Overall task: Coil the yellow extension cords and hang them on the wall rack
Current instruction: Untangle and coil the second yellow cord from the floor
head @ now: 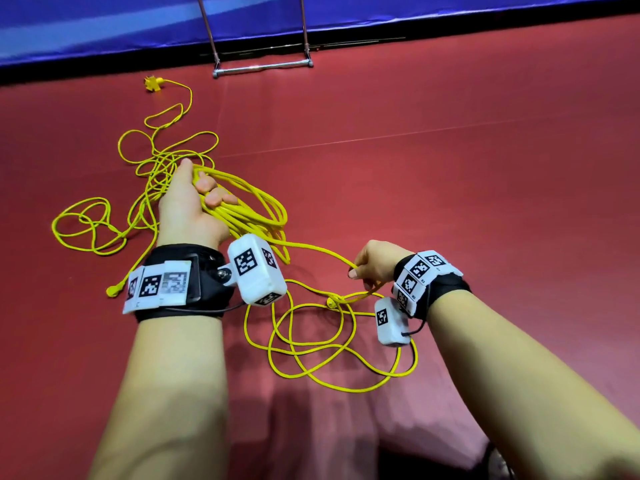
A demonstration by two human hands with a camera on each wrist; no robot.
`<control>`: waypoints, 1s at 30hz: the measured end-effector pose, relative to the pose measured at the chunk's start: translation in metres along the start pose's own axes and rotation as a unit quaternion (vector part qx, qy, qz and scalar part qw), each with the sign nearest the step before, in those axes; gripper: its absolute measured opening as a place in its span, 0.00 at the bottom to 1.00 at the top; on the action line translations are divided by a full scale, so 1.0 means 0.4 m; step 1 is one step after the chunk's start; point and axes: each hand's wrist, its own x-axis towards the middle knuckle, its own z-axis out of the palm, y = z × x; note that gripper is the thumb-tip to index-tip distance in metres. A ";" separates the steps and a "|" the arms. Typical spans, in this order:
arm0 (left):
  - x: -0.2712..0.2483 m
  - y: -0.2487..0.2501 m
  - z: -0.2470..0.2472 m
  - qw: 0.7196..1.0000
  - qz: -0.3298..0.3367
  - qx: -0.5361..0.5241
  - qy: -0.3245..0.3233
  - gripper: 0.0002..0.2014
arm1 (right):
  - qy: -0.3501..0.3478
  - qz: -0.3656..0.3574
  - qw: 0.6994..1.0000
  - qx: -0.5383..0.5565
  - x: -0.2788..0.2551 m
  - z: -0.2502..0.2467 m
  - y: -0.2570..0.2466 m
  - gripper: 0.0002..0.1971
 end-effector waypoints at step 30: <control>-0.054 -0.244 0.040 0.909 0.022 0.395 -0.128 0.13 | 0.186 -0.132 0.868 0.442 -0.037 -0.095 -0.107 0.15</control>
